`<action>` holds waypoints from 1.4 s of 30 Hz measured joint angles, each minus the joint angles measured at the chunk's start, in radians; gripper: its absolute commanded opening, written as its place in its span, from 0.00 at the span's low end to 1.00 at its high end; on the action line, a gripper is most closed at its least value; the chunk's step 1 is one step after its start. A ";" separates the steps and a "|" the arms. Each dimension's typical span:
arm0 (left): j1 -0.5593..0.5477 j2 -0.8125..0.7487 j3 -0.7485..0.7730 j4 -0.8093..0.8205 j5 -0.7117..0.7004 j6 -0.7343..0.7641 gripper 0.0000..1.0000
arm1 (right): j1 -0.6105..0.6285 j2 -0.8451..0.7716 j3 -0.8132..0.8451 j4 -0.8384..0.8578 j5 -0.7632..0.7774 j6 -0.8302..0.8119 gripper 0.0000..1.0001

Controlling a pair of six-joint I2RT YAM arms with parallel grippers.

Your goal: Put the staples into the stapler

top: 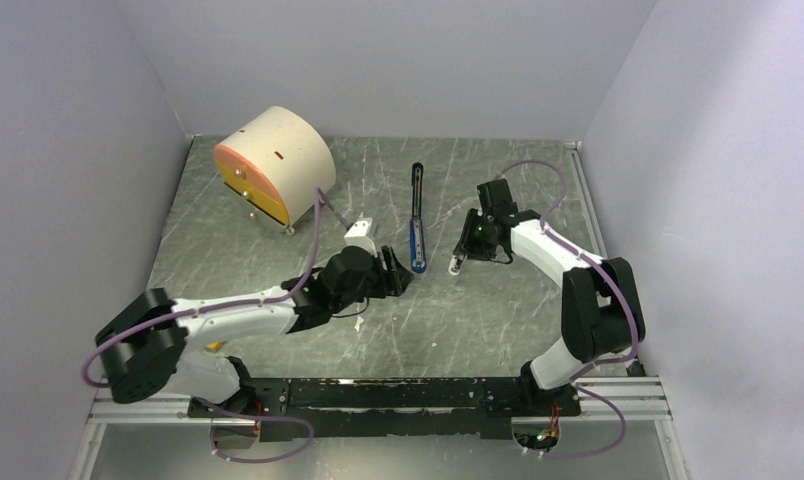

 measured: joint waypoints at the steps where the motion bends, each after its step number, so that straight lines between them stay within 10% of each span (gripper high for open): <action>1: 0.000 -0.035 0.000 -0.027 -0.034 0.013 0.68 | 0.005 0.020 0.019 -0.017 0.013 -0.015 0.25; 28: 0.018 -0.155 0.005 -0.209 -0.201 0.099 0.72 | 0.080 0.270 0.252 -0.153 0.142 -0.094 0.31; 42: 0.026 -0.182 0.006 -0.282 -0.217 0.078 0.75 | 0.082 0.241 0.259 -0.172 0.142 -0.102 0.60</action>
